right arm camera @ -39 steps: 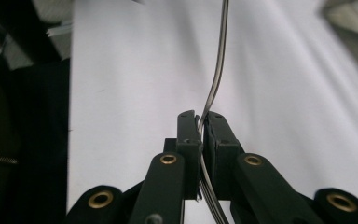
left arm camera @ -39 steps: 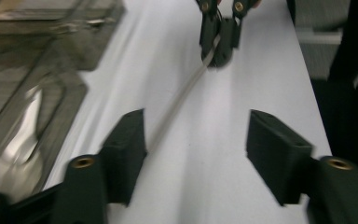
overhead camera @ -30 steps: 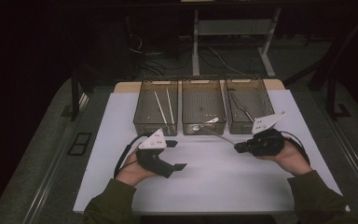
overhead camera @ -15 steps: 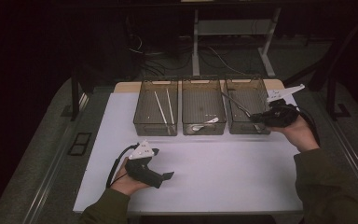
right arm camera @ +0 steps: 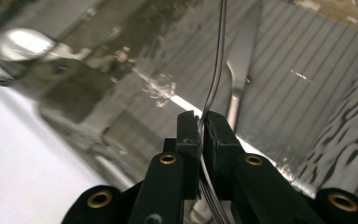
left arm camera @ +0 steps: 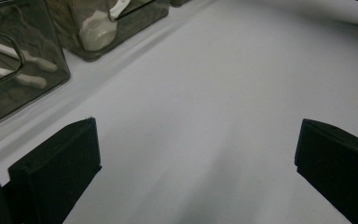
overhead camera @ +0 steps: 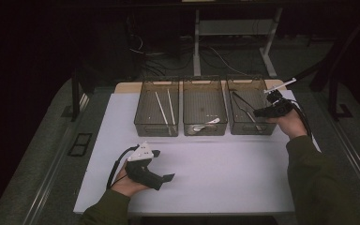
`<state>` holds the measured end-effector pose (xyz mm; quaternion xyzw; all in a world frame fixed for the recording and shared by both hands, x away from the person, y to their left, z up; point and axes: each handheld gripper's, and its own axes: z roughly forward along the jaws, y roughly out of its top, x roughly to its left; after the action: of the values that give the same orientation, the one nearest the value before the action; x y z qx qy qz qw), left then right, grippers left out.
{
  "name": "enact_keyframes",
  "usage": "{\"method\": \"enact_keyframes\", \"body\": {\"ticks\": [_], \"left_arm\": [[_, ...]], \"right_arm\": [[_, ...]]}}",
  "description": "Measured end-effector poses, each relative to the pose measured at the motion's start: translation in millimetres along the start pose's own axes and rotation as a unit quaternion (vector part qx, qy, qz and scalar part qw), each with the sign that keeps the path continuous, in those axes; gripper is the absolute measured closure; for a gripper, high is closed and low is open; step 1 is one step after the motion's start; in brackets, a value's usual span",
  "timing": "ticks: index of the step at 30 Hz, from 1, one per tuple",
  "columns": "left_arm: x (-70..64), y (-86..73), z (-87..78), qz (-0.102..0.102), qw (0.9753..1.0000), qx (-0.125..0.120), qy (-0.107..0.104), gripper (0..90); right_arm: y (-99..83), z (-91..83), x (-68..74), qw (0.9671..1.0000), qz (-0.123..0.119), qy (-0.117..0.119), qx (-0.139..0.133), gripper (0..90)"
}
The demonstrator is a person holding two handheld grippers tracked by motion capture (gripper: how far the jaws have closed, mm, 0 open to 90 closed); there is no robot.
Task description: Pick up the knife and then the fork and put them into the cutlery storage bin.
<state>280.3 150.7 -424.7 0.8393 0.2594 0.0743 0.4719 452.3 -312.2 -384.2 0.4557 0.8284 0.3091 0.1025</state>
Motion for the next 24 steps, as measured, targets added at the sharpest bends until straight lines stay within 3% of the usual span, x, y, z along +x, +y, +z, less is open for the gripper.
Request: {"method": "enact_keyframes", "body": {"ticks": [2, 5, 8, 16, 22, 24], "left_arm": [[0.0, 0.0, 0.0, 0.0, 1.0, 0.0, -0.001, 0.0], [0.4, -0.7, 0.5, 0.001, 1.0, 0.003, -0.005, 0.0], [-0.2, -1.2, 1.4, 0.003, 0.9999, 0.008, -0.008, 0.0], [-0.2, -2.3, 1.6, 0.003, 0.9999, 0.008, -0.009, 0.0], [0.4, -2.6, 1.7, 0.001, 0.9999, 0.009, -0.008, 0.0], [0.4, -2.8, 1.6, 0.0, 0.9999, 0.009, -0.008, 0.0]], "right_arm": [[-0.5, 4.7, -1.0, 0.9999, 0.007, -0.007, 0.003, 82.9], [-1.9, 5.7, -1.5, 0.9998, 0.02, 0.004, -0.007, 73.7], [-3.0, 1.3, -0.8, 0.9997, 0.017, 0.001, -0.017, 68.9], [-13.7, -28.9, 7.3, 0.9958, 0.02, 0.023, -0.086, 47.2], [-30.9, -48.5, 22.5, 0.9926, 0.0, 0.027, -0.118, 37.7], [-38.3, -53.0, 27.1, 0.9903, 0.007, 0.031, -0.135, 35.7]]}}
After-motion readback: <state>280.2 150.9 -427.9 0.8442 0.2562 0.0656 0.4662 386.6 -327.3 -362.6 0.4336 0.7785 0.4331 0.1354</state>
